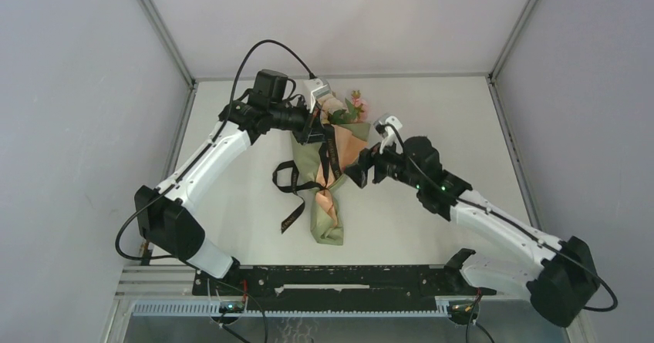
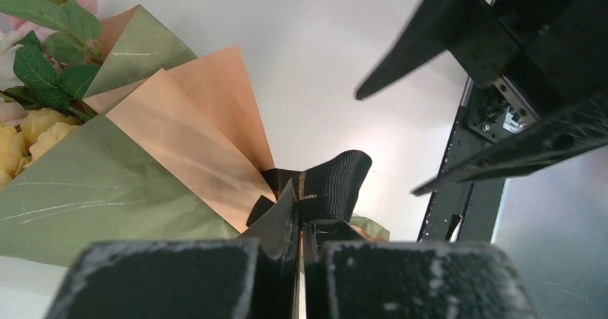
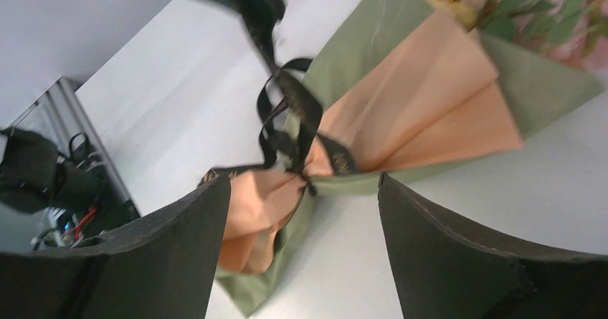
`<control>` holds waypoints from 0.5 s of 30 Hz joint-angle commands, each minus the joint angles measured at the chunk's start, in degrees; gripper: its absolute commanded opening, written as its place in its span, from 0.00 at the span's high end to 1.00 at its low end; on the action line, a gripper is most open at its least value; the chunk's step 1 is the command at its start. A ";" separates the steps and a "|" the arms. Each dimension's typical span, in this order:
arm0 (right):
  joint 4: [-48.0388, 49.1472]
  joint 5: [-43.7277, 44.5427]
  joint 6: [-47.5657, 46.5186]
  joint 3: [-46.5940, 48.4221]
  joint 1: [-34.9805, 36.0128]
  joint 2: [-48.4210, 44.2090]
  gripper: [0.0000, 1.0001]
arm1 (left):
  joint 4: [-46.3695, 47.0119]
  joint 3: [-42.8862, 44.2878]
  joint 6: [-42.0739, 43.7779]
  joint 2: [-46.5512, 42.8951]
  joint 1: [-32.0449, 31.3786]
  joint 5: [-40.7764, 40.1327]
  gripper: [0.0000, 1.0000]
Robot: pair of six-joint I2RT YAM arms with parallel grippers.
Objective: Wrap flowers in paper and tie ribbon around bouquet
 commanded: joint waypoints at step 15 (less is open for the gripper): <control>9.61 -11.09 -0.42 16.84 -5.05 24.07 1.00 | -1.74 -0.84 3.54 -1.12 0.15 -3.14 0.72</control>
